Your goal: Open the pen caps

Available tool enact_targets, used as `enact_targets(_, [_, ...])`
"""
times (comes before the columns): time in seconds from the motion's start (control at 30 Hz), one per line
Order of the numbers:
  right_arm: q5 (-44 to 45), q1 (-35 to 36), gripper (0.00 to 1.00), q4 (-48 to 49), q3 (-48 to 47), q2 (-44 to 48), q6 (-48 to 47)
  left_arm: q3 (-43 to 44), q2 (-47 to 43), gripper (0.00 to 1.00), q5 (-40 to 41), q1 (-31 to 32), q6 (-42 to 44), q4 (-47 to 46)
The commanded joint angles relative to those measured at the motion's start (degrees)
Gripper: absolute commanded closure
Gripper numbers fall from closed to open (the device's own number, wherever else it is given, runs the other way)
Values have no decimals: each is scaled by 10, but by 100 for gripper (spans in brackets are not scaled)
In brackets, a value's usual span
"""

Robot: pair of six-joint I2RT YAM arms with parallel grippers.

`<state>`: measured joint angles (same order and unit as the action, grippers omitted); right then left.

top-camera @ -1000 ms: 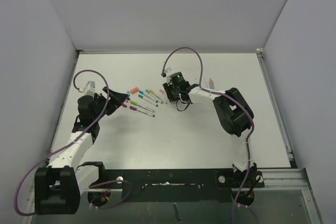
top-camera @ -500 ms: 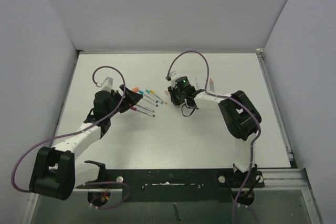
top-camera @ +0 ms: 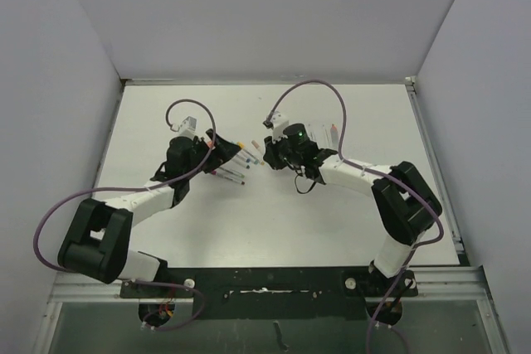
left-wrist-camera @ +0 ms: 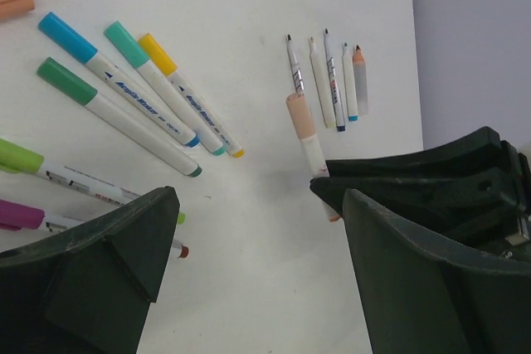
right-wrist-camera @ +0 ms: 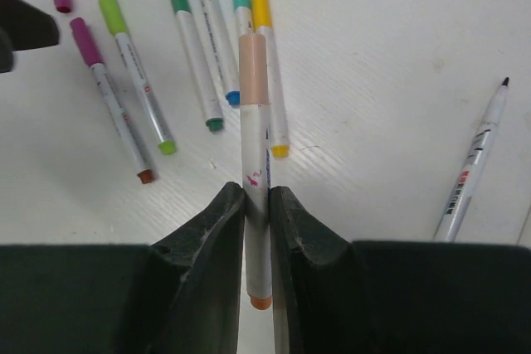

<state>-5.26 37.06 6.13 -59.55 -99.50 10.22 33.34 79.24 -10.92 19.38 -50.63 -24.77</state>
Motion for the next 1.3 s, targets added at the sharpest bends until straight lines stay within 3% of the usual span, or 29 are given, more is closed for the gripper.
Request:
enact_targets(0.0, [-20,25,100,43,9,34,14,36,35,20,2,10,-14,-74])
enact_targets(0.4, [-31,59,100,73,23,56,17,44,78,27,-3,27,-32,-111])
enact_targets(1.03, [-47,75,100,91,20,59,10,39,88,56,-12,36,-44,-144])
enact_targets(1.27, [-49,78,100,96,22,60,6,37,90,76,-16,37,-46,-153])
